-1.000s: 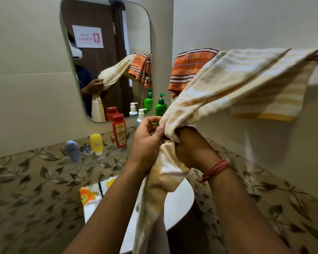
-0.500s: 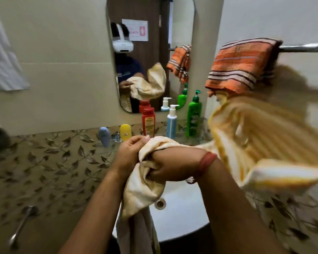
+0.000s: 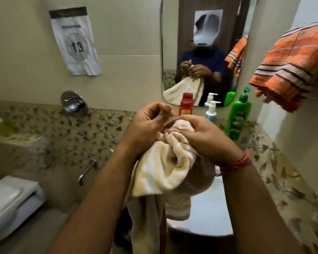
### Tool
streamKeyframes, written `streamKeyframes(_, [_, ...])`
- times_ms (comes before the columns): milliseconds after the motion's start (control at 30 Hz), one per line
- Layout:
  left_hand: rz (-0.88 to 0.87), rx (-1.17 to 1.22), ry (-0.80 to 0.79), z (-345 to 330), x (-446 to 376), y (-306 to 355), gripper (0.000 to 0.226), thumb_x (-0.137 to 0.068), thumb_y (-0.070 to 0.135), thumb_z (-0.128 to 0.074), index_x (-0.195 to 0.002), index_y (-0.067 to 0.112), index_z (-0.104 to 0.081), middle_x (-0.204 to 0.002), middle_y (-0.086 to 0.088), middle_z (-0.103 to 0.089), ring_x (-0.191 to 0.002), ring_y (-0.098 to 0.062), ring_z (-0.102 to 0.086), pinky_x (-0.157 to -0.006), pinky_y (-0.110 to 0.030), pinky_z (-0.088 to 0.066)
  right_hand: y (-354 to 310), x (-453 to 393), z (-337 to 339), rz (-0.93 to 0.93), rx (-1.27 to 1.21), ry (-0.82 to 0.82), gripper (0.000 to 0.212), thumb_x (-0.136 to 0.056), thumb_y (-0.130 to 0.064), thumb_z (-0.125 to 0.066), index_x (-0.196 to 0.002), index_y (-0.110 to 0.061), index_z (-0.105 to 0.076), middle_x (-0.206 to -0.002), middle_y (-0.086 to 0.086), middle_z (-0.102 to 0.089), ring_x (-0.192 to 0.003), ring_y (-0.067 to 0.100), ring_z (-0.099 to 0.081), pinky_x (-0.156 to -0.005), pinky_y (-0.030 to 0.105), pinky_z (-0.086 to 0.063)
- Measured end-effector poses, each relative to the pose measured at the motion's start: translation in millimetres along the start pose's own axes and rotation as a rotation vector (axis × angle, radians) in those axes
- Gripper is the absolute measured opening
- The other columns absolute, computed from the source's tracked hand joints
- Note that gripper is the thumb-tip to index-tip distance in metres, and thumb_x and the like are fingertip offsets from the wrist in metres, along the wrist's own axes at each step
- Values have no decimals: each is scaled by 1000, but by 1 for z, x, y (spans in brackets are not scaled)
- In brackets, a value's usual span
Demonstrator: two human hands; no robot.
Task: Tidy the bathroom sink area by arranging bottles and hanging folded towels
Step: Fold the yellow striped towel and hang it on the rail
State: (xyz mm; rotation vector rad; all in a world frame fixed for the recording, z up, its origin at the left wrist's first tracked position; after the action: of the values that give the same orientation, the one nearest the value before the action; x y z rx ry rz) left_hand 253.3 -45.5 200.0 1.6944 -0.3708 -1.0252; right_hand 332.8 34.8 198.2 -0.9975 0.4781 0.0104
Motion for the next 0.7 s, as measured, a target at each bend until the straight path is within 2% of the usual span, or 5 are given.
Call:
streamKeyframes(167, [261, -414, -195, 18, 42, -43, 27, -86, 42, -72, -92, 16, -69, -88, 2, -72, -81, -10, -65, -75, -31, -53, 3, 16, 43, 16, 4, 367, 11, -90, -21, -68, -88, -12, -73, -84, 3, -74, -79, 11, -68, -76, 37, -56])
streamKeyframes(300, [363, -332, -287, 19, 64, -58, 31, -92, 37, -63, -100, 9, -73, -94, -5, -76, -84, -16, -70, -73, -30, -54, -6, 26, 55, 30, 67, 483, 11, -89, -27, -69, -87, -17, -71, -81, -1, -72, -78, 14, -68, -73, 35, -57])
streamKeyframes(367, [271, -298, -164, 25, 57, -46, 30, -94, 37, -57, -94, 11, -73, -84, -1, -73, -75, -11, -67, -66, -26, -51, -8, 25, 50, -12, 165, 370, 8, -89, -24, -67, -90, -17, -71, -83, -2, -72, -80, 15, -68, -72, 35, -56])
streamKeyframes(500, [119, -329, -28, 16, 34, -24, 25, -100, 38, -54, -85, 30, -72, -82, 12, -71, -78, -5, -65, -74, -28, -49, 15, 24, 11, -264, 487, -204, 18, -91, -35, -61, -108, -29, -67, -101, -7, -67, -93, 11, -63, -86, 40, -55])
streamKeyframes(700, [-60, -256, -76, -15, 13, 14, 23, -93, 25, -61, -79, 6, -61, -72, -2, -58, -68, -11, -52, -62, -32, -44, -38, 9, -1, 3, 271, 31, 24, -93, -37, -59, -102, -15, -56, -89, 10, -64, -82, 21, -61, -76, 50, -52])
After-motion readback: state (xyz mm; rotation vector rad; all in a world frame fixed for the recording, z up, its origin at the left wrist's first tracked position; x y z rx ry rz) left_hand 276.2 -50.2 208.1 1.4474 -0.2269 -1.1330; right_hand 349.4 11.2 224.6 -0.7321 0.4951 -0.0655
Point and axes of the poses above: each hand's wrist, its own x-axis away from the middle knuckle, its own z-axis out of the back of the hand, y = z × x, the point moved 10 cm from there along -x, towards the middle knuckle
